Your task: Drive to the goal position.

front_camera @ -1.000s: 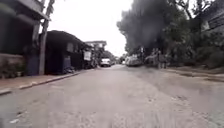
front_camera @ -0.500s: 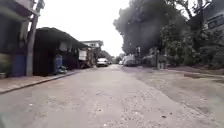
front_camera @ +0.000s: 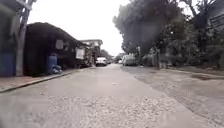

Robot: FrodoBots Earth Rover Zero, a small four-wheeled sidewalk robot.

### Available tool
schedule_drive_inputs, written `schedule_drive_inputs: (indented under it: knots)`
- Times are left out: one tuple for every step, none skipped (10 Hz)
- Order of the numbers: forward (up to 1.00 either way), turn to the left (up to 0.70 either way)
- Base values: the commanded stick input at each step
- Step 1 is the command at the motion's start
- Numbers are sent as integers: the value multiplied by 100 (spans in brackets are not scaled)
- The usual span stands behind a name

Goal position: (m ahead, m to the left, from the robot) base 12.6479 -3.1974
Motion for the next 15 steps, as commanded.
schedule_drive_inputs:
  knots:
    - [100, 0]
    - [100, 0]
    - [100, 0]
    - [100, 0]
    - [100, 0]
    - [100, 0]
    - [100, 0]
    - [100, 0]
    - [100, 0]
    - [100, 0]
    - [100, 0]
    - [100, 0]
    - [100, 0]
    - [100, 0]
    - [100, 0]
